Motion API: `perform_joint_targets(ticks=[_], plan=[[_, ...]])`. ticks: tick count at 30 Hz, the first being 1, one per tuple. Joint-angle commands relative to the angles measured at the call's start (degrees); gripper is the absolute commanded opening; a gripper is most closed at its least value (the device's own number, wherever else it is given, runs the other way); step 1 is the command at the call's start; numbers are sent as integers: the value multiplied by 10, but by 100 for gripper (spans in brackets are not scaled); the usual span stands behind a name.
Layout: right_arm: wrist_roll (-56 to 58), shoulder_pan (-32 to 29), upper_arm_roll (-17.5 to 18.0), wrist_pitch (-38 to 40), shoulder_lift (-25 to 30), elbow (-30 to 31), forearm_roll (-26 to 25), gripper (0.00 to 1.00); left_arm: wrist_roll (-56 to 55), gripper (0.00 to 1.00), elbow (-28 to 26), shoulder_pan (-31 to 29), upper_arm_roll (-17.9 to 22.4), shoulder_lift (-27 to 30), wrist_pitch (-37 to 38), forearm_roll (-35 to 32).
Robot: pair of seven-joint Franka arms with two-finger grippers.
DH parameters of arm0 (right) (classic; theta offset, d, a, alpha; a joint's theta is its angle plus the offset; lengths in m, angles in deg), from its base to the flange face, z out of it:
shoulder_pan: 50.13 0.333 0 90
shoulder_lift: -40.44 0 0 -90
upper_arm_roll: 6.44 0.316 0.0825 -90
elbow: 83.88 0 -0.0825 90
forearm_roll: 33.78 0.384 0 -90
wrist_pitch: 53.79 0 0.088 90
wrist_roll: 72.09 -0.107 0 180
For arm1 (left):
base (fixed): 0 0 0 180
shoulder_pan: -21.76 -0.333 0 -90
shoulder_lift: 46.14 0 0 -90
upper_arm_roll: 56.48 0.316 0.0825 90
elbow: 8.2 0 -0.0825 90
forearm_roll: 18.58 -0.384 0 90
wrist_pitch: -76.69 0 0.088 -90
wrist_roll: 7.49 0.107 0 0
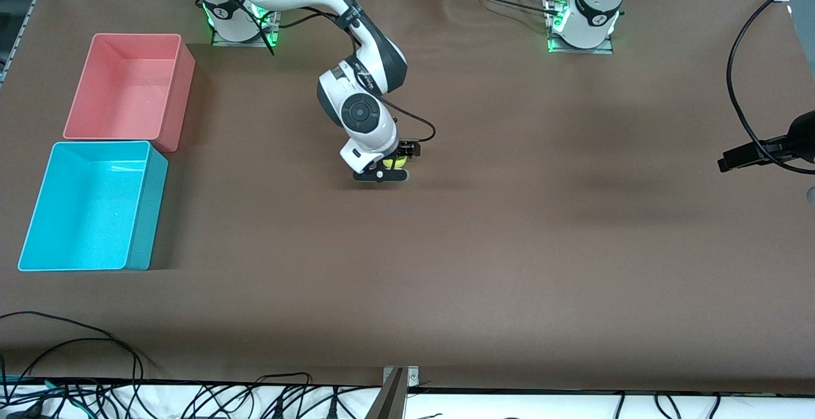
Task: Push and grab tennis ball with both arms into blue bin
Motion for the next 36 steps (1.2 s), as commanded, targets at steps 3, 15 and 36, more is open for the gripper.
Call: perform_joint_targets(ticks=[3, 15, 36], plan=[[-22, 16, -6, -24, -23, -6, -10, 99, 13, 100, 9, -1, -1, 2, 0, 8], [-15, 15, -6, -15, -19, -8, -38, 22, 13, 100, 9, -2, -1, 2, 0, 9], [135, 11, -118, 285, 147, -39, -59, 23, 13, 100, 9, -3, -1, 2, 0, 14]])
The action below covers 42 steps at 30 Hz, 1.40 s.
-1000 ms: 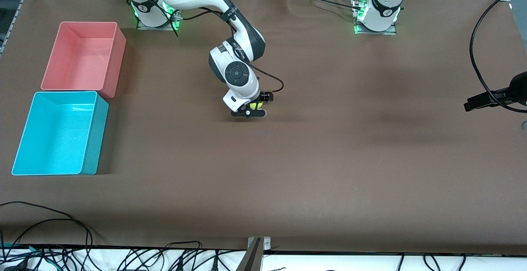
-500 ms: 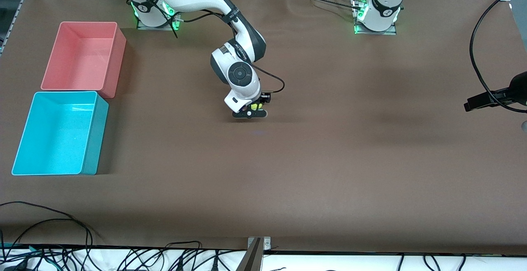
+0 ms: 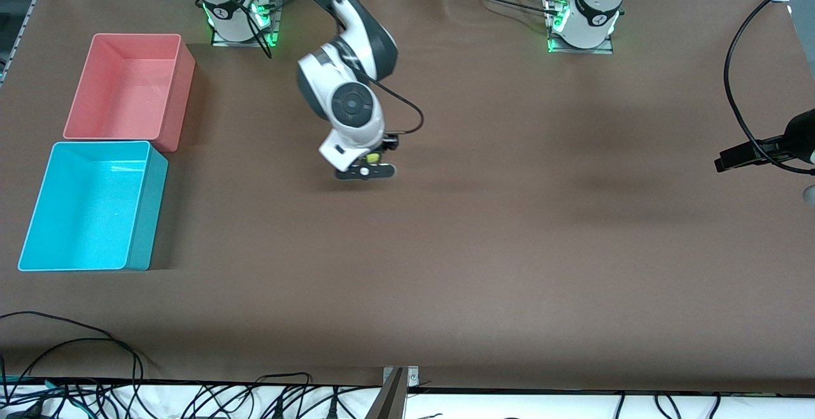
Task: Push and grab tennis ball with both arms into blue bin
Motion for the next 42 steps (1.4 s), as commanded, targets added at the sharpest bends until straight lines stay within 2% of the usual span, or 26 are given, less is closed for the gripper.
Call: perform_joint_targets(ticks=[1, 9, 12, 14, 19, 23, 26, 29, 32, 35, 42], plan=[[75, 1, -51, 84, 68, 9, -6, 24, 13, 100, 9, -4, 1, 2, 1, 12], [121, 1, -132, 157, 134, 9, -7, 24, 13, 100, 9, -5, 6, 2, -3, 13], [170, 1, -172, 197, 147, 9, -7, 24, 13, 100, 9, 9, 25, 6, -6, 27], [207, 1, -205, 216, 152, 9, -7, 24, 13, 100, 4, 51, 70, 23, -7, 41], [307, 1, -297, 253, 164, 9, -14, 24, 30, 100, -20, 164, 220, 58, -9, 101], [402, 1, -371, 266, 164, 9, -20, 24, 73, 100, -38, 241, 311, 74, -11, 114], [458, -2, -424, 274, 158, 13, -21, 24, 81, 100, -60, 293, 368, 90, -12, 125], [520, -11, -463, 274, 146, 15, -21, 24, 81, 100, -98, 325, 396, 116, -24, 129], [577, -33, -481, 270, 135, 15, -21, 24, 81, 100, -158, 352, 411, 153, -55, 129], [612, -70, -482, 263, 122, 19, -21, 24, 81, 100, -204, 367, 420, 183, -72, 129], [666, -123, -481, 207, 86, 49, -9, 24, 81, 100, -198, 364, 418, 179, -72, 129]])
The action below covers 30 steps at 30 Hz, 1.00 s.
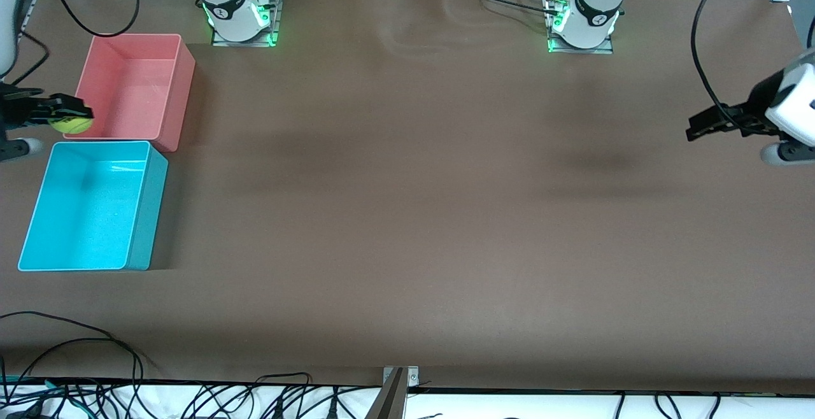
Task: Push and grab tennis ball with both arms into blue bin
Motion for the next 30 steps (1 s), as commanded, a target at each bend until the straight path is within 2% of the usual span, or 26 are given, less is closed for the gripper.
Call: perform_joint_targets(ticks=[1, 5, 14, 21, 30], plan=[[33, -28, 0, -45, -35, 24, 6, 24, 16, 100, -23, 3, 11, 23, -17, 13], [32, -29, 3, -78, -42, 56, 15, 24, 16, 100, -20, 2, 11, 20, -16, 13], [44, -24, 4, -202, -80, 126, 27, 24, 14, 100, -18, 3, 11, 17, -18, 16], [45, -33, 21, -246, -99, 154, 56, 24, 10, 100, 12, 6, 10, 3, -14, 16], [59, -51, 45, -278, -137, 165, 88, 24, 14, 100, 14, 11, 8, -7, -13, 10]])
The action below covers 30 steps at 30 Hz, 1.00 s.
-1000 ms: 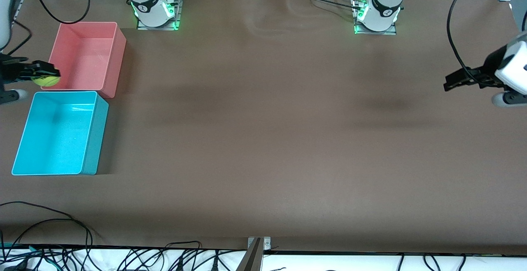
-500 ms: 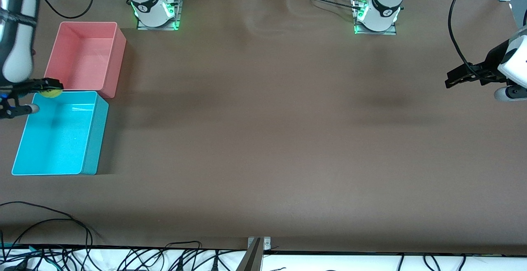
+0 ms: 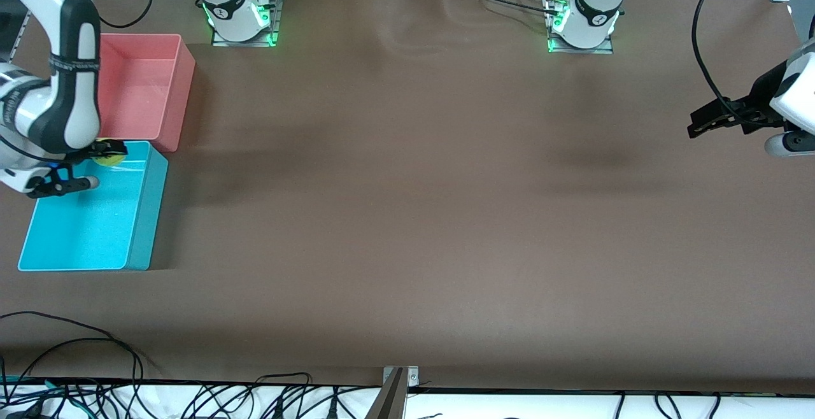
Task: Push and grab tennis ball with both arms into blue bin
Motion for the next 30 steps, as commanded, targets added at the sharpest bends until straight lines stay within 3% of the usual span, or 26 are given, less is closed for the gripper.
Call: perform_joint_targets(ticks=[1, 9, 19, 23, 24, 25, 26, 30], plan=[[32, -22, 12, -22, -28, 4, 21, 24, 13, 100, 17, 6, 4, -14, 2, 8], [131, -98, 49, -55, -81, 0, 96, 24, 14, 100, 17, 0, 4, -14, 2, 8], [128, -116, 72, -59, -87, 0, 102, 28, 14, 100, 17, -3, 5, -12, 3, 9], [127, -117, 72, -59, -88, -1, 102, 48, 13, 100, 17, -3, 6, -12, 3, 9], [127, -117, 72, -59, -88, -1, 103, 64, 13, 100, 17, -4, 6, -12, 3, 9], [126, -117, 72, -60, -89, -1, 103, 86, 13, 100, 17, -4, 7, -12, 3, 9], [126, -117, 72, -61, -91, -1, 103, 100, 13, 100, 17, -4, 7, -12, 3, 9], [125, -117, 72, -58, -92, -7, 103, 100, 13, 100, 18, -5, 10, -11, 3, 9]])
